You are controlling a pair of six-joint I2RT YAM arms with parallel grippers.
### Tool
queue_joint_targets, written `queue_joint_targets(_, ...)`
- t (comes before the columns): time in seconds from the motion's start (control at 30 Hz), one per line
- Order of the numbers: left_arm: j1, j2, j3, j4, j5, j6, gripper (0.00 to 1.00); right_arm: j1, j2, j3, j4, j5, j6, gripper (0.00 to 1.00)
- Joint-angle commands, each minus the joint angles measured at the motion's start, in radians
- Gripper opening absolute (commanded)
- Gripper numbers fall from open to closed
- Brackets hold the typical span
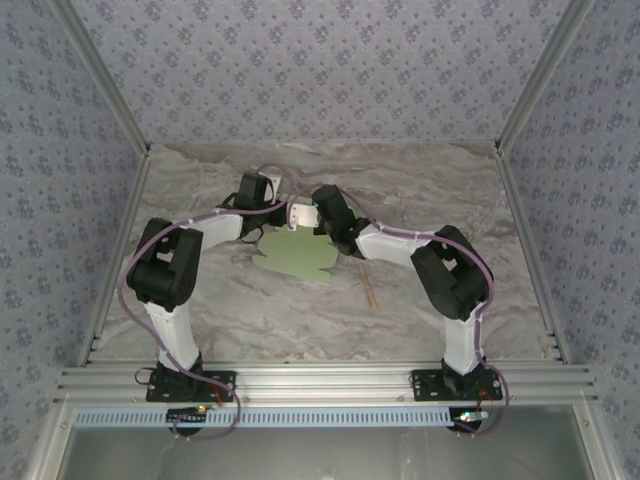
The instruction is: Fold the paper box
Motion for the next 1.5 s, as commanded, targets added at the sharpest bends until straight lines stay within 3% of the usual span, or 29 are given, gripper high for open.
queue_joint_targets(0.0,0.023,-0.058,-0.011,0.044,0.104,-0.018,0.44,-0.006,-0.039,0.014,-0.013,-0.020,0.018,0.00)
queue_joint_targets(0.17,0.040,-0.071,-0.016,0.001,0.209,-0.002,0.51,-0.013,-0.035,0.022,-0.018,-0.015,0.015,0.00)
queue_joint_targets(0.6,0.067,-0.126,-0.038,-0.087,0.355,0.105,0.69,-0.017,-0.038,0.031,-0.024,-0.009,-0.014,0.00)
queue_joint_targets(1.0,0.152,-0.222,-0.050,-0.233,0.475,0.221,0.76,-0.026,-0.035,0.033,-0.029,-0.015,-0.020,0.00)
queue_joint_targets(1.13,0.230,-0.273,-0.056,-0.330,0.486,0.311,0.75,-0.027,-0.038,0.025,-0.011,-0.010,-0.041,0.00)
queue_joint_targets(1.3,0.343,-0.297,-0.036,-0.423,0.449,0.364,0.65,-0.024,-0.016,0.005,0.067,0.011,-0.124,0.00)
queue_joint_targets(1.4,0.354,-0.269,0.018,-0.516,0.354,0.457,0.60,-0.035,-0.015,-0.019,0.109,-0.028,-0.166,0.00)
queue_joint_targets(1.47,0.355,-0.240,0.055,-0.569,0.368,0.530,0.58,-0.043,-0.009,-0.027,0.145,-0.047,-0.193,0.00)
